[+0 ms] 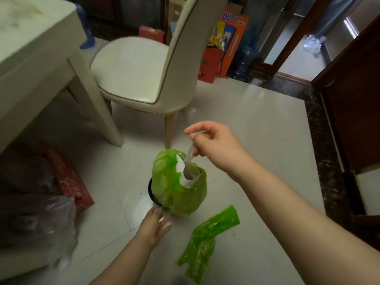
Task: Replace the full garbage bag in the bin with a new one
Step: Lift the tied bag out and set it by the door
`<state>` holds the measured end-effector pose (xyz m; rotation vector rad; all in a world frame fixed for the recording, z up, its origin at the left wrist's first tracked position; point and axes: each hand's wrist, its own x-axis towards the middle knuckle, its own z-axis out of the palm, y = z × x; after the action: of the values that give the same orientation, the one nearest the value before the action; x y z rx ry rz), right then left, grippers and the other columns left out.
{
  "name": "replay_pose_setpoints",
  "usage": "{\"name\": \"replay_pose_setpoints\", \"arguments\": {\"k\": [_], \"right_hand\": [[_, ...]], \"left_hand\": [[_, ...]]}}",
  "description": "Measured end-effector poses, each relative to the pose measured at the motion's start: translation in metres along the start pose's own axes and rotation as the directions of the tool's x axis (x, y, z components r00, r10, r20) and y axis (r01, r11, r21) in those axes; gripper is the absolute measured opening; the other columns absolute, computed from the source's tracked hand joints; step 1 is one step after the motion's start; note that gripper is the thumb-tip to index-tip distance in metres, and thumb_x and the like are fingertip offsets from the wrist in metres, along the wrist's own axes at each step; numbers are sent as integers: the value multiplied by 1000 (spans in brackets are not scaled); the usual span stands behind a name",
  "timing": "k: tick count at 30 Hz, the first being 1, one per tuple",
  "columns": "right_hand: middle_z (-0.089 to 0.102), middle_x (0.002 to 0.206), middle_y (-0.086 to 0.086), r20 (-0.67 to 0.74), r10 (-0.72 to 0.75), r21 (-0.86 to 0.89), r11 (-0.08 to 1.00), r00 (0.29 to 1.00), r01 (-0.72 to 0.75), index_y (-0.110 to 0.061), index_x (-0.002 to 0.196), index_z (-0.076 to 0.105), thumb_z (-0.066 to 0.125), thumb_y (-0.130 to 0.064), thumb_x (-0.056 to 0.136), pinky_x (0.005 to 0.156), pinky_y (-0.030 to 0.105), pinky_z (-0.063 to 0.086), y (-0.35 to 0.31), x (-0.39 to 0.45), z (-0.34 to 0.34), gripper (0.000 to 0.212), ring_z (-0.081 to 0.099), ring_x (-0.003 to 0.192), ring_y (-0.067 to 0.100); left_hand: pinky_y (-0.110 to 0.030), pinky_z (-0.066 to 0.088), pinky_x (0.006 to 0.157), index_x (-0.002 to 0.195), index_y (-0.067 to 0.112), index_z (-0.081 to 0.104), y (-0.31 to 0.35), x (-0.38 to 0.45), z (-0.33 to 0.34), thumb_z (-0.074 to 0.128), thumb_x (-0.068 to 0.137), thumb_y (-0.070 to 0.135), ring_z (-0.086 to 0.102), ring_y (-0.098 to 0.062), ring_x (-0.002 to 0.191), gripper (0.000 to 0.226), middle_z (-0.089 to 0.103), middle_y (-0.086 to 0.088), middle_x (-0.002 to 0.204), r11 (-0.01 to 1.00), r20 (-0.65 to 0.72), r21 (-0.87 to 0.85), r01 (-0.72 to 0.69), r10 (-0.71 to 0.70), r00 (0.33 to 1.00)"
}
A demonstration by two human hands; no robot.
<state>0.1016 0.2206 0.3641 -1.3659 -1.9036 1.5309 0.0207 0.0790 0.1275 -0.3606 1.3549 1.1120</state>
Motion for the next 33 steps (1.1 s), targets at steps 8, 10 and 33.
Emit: {"name": "replay_pose_setpoints", "arguments": {"k": [8,10,33], "right_hand": [[62,64,-3,11,34,-173,984,999,-31,-26,98,64,48,-14,91,53,13,38,-46,-57,-31,20,50,43,-7],[63,60,-7,-45,60,-151,986,997,-66,-28,97,64,50,-17,90,64,21,45,-56,-78,-45,19,53,51,-5],[73,94,-7,-417,123,-426,849,901,-312,-27,100,58,51,-6,82,79,28,47,49,-334,-350,29,65,92,15]], "left_hand": [[-54,44,90,116,18,48,59,-134,70,52,88,45,52,-39,111,40,53,-16,99,972,206,-139,191,-160,965],[-53,48,84,119,18,48,61,-157,72,55,86,44,52,-42,110,43,52,-18,108,968,203,-129,216,-187,961],[-19,49,63,129,13,49,-168,-320,326,50,88,-9,57,-13,81,47,63,-5,106,472,585,756,-453,-177,792]]}}
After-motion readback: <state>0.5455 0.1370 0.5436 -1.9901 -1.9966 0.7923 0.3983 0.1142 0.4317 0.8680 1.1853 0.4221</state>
